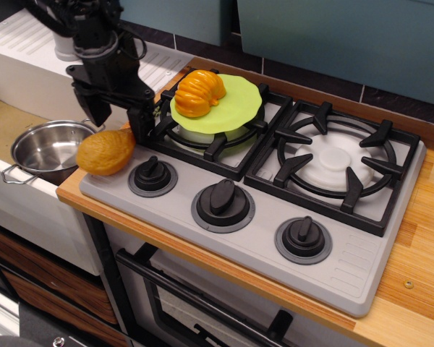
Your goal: Put pumpkin on plate and chickenwing in pot or pan in sink
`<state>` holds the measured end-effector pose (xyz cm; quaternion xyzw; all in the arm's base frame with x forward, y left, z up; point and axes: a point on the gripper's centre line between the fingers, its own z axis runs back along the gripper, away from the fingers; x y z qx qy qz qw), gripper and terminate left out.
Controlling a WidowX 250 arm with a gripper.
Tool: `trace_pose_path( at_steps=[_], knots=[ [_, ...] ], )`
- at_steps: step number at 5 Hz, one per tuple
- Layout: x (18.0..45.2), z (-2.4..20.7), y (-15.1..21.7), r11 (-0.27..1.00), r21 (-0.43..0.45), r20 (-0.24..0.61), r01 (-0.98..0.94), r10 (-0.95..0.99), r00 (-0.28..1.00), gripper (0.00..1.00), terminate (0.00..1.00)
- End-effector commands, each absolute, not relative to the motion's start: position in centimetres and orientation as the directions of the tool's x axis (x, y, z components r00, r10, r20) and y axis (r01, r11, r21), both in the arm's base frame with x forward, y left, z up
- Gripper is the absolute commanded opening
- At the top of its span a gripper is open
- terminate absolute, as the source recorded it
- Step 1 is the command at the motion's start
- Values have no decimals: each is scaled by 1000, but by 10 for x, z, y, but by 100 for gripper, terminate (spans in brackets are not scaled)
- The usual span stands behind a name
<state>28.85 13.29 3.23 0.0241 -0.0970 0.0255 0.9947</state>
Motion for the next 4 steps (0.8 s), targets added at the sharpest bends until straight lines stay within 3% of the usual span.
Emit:
trace_pose_path(
  at_steps=[1, 2, 3, 4],
  knots=[
    [286, 44, 128, 996, 61, 236, -68, 51, 970, 100, 0],
    [285, 38, 124, 996, 53, 242, -71, 56, 969, 100, 0],
    [285, 33, 120, 995, 54, 248, -89, 73, 966, 0, 0],
    [285, 35, 116, 993, 55, 246, -100, 83, 966, 0, 0]
  ],
)
